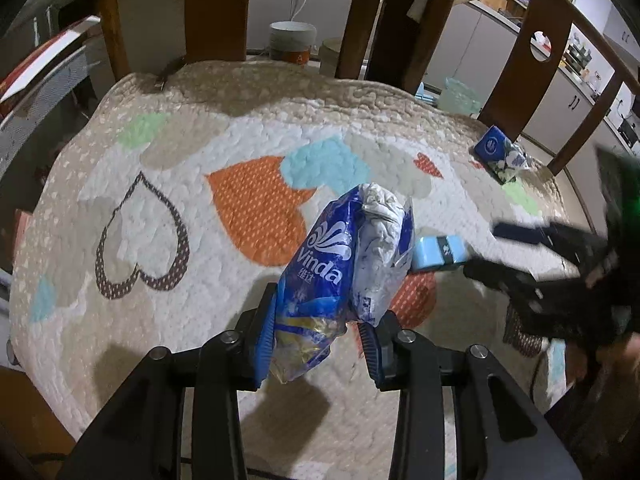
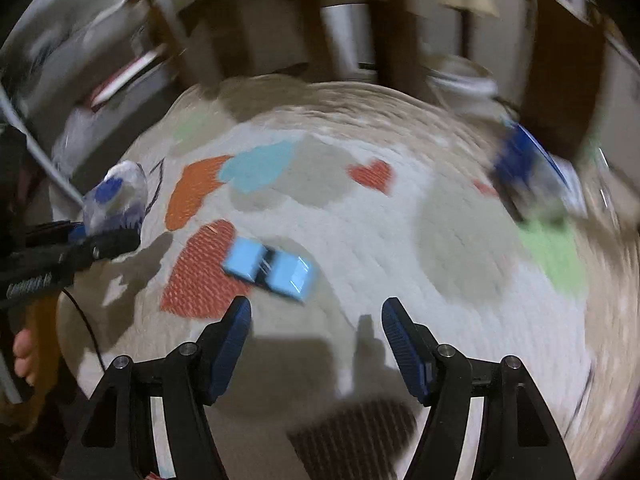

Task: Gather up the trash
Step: 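Grasp the light-blue Z box with the right tool while the left tool holds the Vinda pack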

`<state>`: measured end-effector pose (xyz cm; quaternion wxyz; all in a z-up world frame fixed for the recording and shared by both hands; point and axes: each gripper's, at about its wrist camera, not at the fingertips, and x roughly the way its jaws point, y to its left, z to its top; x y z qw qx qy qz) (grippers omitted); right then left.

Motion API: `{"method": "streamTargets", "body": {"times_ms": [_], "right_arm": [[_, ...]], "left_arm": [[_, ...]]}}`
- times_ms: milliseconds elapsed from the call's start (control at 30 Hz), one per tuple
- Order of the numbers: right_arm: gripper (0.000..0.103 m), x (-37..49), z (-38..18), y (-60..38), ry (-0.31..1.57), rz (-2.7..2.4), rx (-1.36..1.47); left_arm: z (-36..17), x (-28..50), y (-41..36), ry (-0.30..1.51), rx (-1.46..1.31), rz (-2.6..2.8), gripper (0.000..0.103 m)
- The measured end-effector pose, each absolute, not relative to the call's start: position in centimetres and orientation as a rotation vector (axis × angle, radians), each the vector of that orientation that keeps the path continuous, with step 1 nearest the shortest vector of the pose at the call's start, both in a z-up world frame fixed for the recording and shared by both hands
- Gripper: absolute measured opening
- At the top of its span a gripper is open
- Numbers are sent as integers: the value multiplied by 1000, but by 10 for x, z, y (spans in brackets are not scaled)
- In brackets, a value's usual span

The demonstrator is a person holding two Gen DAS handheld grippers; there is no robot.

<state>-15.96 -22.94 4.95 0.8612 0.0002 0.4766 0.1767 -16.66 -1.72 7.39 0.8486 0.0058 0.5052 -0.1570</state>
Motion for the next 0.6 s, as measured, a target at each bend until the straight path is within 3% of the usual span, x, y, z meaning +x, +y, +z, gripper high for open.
{"method": "streamTargets", "body": {"times_ms": [367,500,600], "right_arm": [[77,-132,25,-199,1129,459,-12],[69,-140,26,-186,1142,460,-77],[68,-143,29,-181,1152,485,-79]], "left_arm": [[61,-165,-5,1069,22,-326,37],[57,-165,-10,1072,35,-335,37],[57,-165,-8,1070,34,-334,37]]}}
